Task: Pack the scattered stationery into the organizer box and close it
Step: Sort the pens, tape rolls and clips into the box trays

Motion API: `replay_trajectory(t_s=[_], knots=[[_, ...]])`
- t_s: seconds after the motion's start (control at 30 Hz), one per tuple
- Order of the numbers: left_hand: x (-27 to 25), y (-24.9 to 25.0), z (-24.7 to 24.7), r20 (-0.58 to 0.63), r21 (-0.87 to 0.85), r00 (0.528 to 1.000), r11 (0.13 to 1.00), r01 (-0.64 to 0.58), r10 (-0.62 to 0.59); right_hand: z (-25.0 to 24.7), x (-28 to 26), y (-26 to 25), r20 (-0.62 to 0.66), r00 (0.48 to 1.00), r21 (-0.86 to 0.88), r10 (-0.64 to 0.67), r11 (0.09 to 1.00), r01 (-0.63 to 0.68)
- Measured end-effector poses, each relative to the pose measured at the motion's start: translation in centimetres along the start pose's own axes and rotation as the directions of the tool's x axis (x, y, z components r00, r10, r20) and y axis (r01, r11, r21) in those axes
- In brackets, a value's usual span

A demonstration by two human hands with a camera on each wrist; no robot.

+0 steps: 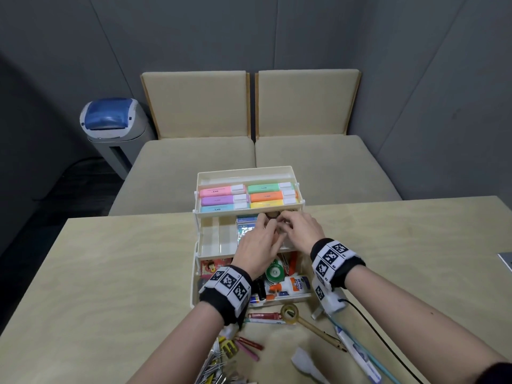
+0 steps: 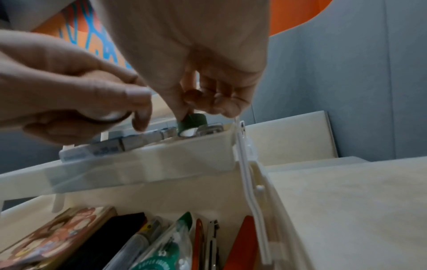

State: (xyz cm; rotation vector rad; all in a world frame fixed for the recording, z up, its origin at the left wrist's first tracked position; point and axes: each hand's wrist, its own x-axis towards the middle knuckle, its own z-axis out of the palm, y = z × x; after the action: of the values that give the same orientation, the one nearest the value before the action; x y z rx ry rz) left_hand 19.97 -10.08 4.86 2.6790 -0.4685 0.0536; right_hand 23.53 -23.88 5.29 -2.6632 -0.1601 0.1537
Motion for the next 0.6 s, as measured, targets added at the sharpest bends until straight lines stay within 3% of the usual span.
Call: replay_trajectory(t_s=[0.07, 0.2, 0.33, 0.6], knots=[[-0.2, 0.2, -0.1, -0.020, -0.042, 0.999, 0.999, 0.025, -0.026, 0.0, -0.1, 0.3, 0.019, 1.000, -0.008, -0.006, 1.000, 0.007], [-0.3, 0.3, -0.2, -0.017, -0.118, 0.998, 0.991, 0.058, -0.061, 0.2, -1.4, 1.1, -0.119, 0.993, -0.100, 0.026, 0.994, -0.038], [-0.4, 0.9, -0.4, -0.003, -0.128, 0.999, 0.991, 0.044, -0.045, 0.1, -2.0, 1.0, -0.100, 0.988, -0.208, 0.120, 0.968, -0.139], [0.1, 1.1, -0.2, -0.051, -0.082, 0.999, 0.997, -0.012, 0.008, 0.4, -1.8, 0.9, -0.097, 0.981, -0.061, 0.168, 0.983, -0.175]])
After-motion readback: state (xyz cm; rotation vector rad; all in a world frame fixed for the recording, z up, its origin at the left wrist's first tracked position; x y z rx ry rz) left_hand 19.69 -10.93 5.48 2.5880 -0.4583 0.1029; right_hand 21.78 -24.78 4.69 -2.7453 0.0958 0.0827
